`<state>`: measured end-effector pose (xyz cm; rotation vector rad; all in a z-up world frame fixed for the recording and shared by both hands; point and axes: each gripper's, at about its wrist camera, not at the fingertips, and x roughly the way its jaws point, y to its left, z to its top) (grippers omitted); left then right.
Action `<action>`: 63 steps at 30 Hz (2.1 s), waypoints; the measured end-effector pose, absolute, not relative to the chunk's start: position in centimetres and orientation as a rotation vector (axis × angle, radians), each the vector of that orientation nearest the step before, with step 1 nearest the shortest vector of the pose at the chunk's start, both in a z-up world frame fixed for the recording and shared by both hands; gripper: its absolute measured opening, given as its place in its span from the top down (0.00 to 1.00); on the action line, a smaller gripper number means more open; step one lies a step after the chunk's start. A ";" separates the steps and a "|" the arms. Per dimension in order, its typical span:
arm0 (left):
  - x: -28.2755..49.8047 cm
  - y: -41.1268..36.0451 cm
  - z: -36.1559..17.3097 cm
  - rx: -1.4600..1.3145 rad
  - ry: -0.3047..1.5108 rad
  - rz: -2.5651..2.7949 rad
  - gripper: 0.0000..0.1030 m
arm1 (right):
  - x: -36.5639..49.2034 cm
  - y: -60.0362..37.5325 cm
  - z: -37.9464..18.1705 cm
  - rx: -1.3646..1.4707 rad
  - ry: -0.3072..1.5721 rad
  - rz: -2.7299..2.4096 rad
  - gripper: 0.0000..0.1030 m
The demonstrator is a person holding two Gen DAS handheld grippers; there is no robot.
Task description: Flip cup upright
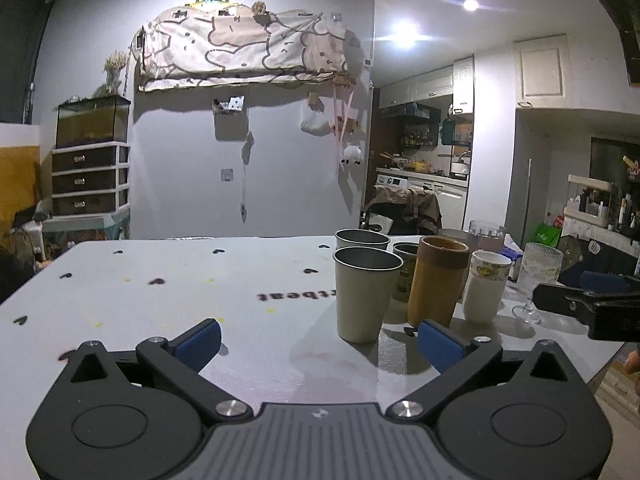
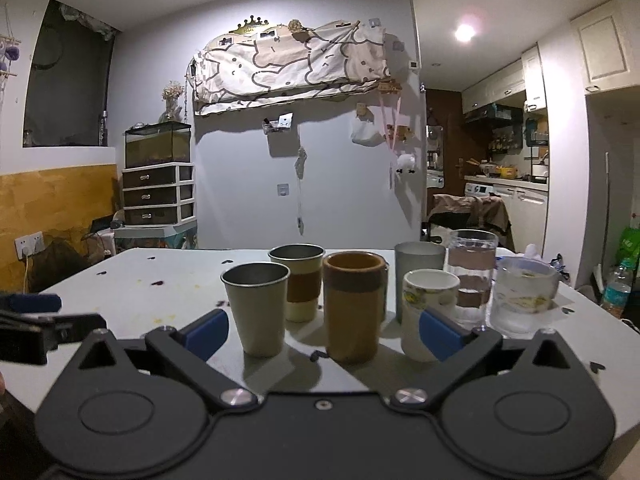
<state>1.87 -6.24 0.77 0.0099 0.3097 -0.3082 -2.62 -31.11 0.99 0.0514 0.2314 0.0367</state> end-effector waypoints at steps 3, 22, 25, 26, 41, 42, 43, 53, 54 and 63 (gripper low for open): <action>1.5 -6.1 0.8 0.021 0.305 -0.304 0.00 | -3.4 -31.1 0.8 0.048 0.231 0.036 0.00; 0.5 -5.8 0.8 0.028 0.308 -0.295 0.00 | -5.1 -30.3 0.5 0.033 0.234 0.037 0.00; 0.5 -5.8 0.8 0.029 0.308 -0.294 0.00 | -5.1 -30.3 0.5 0.033 0.234 0.036 0.00; 0.5 -5.8 0.8 0.028 0.308 -0.294 0.00 | -5.2 -30.2 0.5 0.034 0.234 0.035 0.00; 0.3 -5.9 0.9 0.035 0.303 -0.294 0.00 | -5.1 -30.2 0.4 0.033 0.236 0.036 0.00; 0.3 -5.9 0.9 0.035 0.303 -0.294 0.00 | -5.1 -30.2 0.4 0.033 0.235 0.036 0.00; 0.2 -5.9 0.9 0.035 0.303 -0.294 0.00 | -5.1 -30.2 0.4 0.033 0.235 0.036 0.00; 0.2 -5.8 0.9 0.035 0.303 -0.294 0.00 | -5.1 -30.1 0.4 0.033 0.235 0.036 0.00; 0.3 -5.8 0.9 0.035 0.303 -0.294 0.00 | -5.2 -30.1 0.4 0.032 0.234 0.037 0.00; 0.1 -5.6 1.0 0.034 0.304 -0.291 0.00 | -5.1 -30.2 0.4 0.033 0.235 0.036 0.00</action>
